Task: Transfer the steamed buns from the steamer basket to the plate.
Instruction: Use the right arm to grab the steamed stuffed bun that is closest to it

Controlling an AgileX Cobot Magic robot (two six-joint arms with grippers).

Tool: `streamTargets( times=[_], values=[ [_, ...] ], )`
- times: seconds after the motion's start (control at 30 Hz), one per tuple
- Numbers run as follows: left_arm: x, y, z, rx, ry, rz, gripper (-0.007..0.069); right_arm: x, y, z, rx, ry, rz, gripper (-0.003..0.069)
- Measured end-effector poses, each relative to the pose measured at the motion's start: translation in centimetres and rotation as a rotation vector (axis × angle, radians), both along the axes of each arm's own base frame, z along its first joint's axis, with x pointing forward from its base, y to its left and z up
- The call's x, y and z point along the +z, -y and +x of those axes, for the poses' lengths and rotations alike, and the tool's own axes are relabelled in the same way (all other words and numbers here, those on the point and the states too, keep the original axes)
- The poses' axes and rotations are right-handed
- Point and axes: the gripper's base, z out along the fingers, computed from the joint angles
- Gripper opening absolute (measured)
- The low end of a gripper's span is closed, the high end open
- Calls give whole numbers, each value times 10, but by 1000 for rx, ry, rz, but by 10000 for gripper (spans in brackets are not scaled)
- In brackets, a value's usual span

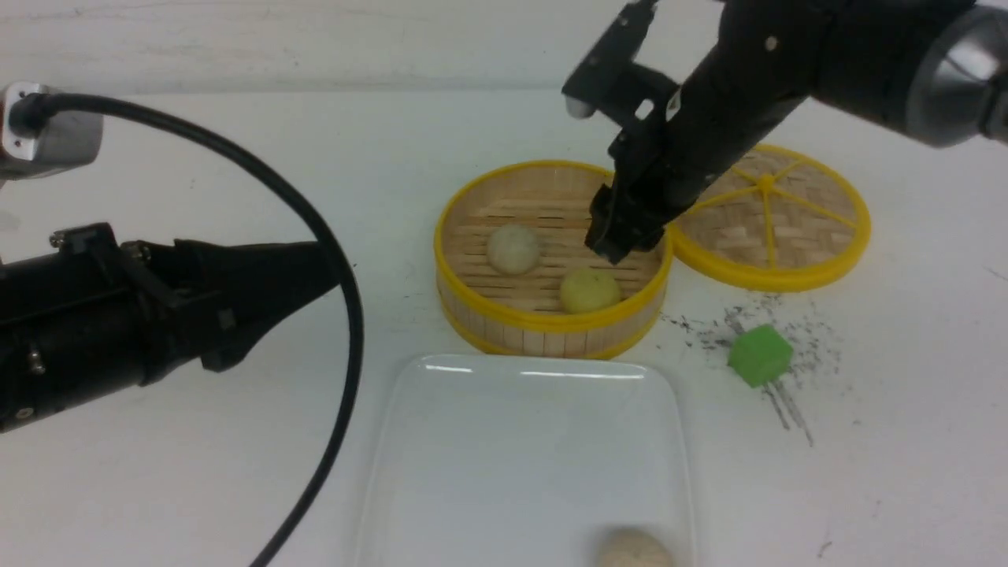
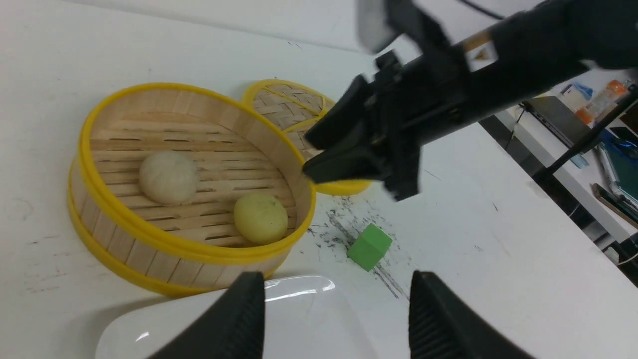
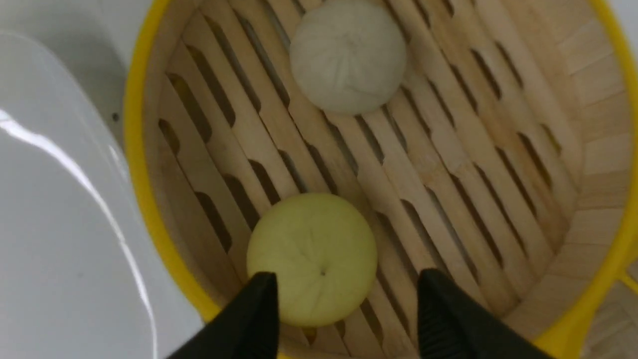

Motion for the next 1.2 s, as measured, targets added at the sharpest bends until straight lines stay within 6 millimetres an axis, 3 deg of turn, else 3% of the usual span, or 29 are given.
streamTargets(
  times=[0.13,0.23,0.93,1.07,1.2],
  values=[
    [0,0,0,0,-1,-1,409,-13,-3,8,-9,15,3,510],
    [0,0,0,0,-1,-1,409,-19,-4,11,-10,15,-1,536],
    [0,0,0,0,-1,-1,409,-49,-9,12,-15,-103,-2,468],
    [0,0,0,-2,-1,-1,409,-50,-10,14,-19,-90,3,409],
    [0,1,-1,-8,-2,-2,409,-51,-10,14,-19,-90,4,149]
  ],
)
